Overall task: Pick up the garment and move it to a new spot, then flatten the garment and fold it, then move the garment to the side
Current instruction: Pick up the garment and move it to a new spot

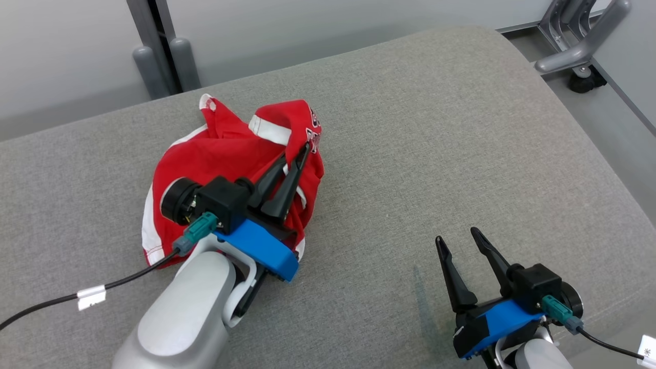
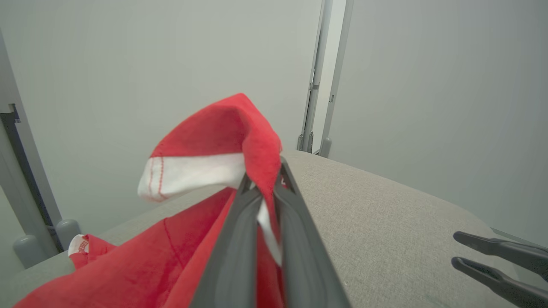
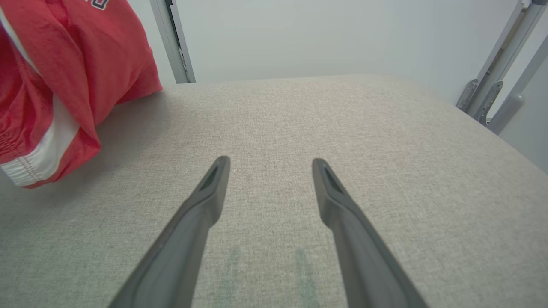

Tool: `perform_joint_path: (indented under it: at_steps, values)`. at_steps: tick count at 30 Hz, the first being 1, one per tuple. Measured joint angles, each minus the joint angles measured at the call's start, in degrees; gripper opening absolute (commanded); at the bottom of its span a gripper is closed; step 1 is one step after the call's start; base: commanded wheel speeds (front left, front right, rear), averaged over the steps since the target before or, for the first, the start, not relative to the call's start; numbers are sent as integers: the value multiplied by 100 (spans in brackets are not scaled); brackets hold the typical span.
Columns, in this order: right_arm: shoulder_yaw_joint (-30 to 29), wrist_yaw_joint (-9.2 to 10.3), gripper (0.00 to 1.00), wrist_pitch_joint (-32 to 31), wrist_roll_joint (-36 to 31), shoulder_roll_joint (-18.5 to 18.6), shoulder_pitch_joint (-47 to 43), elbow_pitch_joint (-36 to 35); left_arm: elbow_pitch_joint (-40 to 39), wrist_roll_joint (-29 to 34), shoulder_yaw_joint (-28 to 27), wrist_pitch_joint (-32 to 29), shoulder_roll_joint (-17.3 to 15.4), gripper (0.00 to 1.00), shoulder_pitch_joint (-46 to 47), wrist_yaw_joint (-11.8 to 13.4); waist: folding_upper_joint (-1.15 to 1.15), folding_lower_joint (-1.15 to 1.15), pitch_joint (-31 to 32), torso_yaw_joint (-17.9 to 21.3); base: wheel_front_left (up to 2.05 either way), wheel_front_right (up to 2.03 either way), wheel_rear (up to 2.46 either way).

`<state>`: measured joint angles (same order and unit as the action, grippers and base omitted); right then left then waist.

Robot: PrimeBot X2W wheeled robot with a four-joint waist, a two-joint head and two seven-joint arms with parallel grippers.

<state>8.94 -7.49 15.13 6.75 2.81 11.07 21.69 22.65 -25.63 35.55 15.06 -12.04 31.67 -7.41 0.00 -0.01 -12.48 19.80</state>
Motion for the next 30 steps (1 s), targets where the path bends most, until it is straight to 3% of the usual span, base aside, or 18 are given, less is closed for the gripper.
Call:
perform_joint_path:
  at_steps: [2,3,4,5,17,30]
  values:
    - [-15,1,100,0,19,2,-38,-8,9,33,27,0,25,0,-49,0,-1,0,1,-14,0,0,0]
    - [-18,0,100,0,43,3,-52,-8,29,80,4,0,24,12,-96,-1,-1,0,0,-41,0,0,0]
    - [-18,0,100,0,46,1,-52,-13,70,111,-37,0,18,60,-146,-1,0,1,5,-77,0,0,0]
    - [-5,0,100,0,46,-1,-50,-24,116,143,-143,0,7,100,-208,-1,0,1,17,-120,0,0,0]
    - [-63,0,100,0,-46,-4,34,-48,365,737,-1644,1,-123,100,-1057,283,-1,0,350,-927,0,0,0]
    - [-376,0,100,0,-113,-7,-94,151,232,1307,-3153,1,337,100,-2355,454,-1,0,975,-1650,0,0,0]
